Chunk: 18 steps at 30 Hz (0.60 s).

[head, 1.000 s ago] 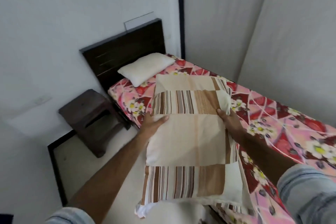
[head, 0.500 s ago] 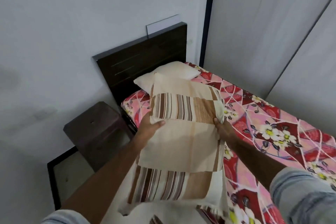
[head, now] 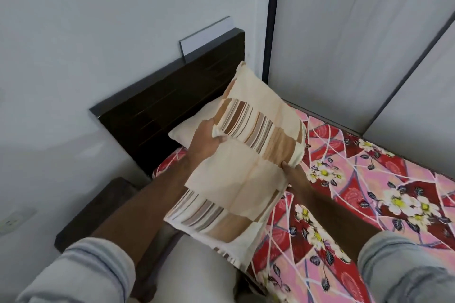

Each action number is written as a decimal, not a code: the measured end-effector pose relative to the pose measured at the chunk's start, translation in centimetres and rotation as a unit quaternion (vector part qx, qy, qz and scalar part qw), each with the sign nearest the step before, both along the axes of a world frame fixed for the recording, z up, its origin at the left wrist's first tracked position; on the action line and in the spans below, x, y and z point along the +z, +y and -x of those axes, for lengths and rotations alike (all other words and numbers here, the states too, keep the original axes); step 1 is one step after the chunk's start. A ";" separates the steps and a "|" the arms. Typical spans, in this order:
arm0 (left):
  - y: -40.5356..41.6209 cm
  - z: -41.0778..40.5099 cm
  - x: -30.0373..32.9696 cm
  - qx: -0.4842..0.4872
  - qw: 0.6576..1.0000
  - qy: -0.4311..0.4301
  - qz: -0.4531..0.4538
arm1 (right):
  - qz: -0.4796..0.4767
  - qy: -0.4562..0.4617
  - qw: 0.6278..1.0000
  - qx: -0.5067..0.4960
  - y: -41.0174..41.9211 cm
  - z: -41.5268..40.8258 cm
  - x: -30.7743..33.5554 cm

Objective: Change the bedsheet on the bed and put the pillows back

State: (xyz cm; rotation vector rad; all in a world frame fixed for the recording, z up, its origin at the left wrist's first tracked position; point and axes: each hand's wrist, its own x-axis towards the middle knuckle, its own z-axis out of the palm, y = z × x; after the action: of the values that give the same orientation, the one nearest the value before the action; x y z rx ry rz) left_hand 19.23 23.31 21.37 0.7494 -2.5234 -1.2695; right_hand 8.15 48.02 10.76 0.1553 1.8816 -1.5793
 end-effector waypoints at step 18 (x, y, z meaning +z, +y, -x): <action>-16.1 13.6 -13.9 -0.180 0.859 -0.321 0.356 | -0.253 0.115 0.896 0.346 -18.8 19.0 -11.3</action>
State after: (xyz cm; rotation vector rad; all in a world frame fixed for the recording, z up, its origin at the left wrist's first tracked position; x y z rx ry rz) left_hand 5.63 7.23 7.50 0.5783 -3.4316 -0.0125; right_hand -10.85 29.17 -0.57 -0.4566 2.1595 -0.6319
